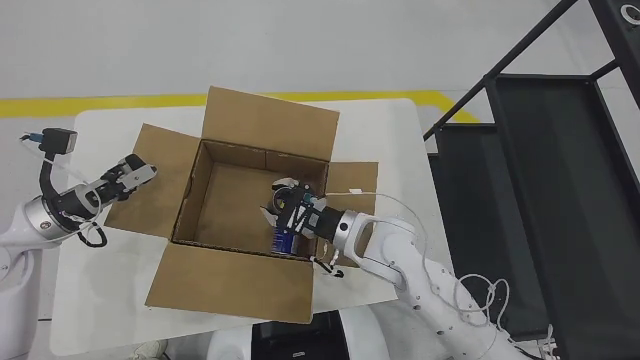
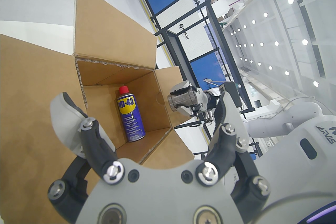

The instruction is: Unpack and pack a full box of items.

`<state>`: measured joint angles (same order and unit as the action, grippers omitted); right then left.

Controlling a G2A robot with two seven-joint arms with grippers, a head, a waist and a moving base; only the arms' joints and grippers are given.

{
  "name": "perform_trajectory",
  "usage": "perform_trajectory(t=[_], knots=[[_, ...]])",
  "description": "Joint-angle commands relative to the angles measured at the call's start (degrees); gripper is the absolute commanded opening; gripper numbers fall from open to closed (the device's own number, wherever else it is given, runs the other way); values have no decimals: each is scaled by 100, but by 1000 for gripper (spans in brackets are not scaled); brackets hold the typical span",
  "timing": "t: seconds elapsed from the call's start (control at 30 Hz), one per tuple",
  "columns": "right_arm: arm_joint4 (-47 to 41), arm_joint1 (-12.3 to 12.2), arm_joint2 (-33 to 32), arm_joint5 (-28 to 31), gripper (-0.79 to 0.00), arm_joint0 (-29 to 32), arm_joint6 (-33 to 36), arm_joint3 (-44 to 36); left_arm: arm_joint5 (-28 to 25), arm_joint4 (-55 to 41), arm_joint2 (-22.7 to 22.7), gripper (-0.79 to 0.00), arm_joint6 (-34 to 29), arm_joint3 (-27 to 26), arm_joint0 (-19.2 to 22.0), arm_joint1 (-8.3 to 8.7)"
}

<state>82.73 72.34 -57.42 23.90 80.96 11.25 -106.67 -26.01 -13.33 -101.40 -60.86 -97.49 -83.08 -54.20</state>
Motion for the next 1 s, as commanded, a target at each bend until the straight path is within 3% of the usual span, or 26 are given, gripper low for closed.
perform_trajectory(t=[0.0, 0.43, 0.57, 0.77, 0.97], knots=[[-15, 0, -2, 2, -785, -1, -2, 7, 0, 0, 0, 0, 0, 0, 0, 0], [-20, 0, 4, 8, -785, 1, -9, 6, 0, 0, 0, 0, 0, 0, 0, 0], [-80, -18, 57, 710, -785, -270, -62, 119, 0, 0, 0, 0, 0, 0, 0, 0], [-507, 28, 172, 1943, -785, -1334, -281, 993, 0, 0, 0, 0, 0, 0, 0, 0], [-781, 114, 429, 2590, -785, -2191, -185, 1729, 0, 0, 0, 0, 0, 0, 0, 0]])
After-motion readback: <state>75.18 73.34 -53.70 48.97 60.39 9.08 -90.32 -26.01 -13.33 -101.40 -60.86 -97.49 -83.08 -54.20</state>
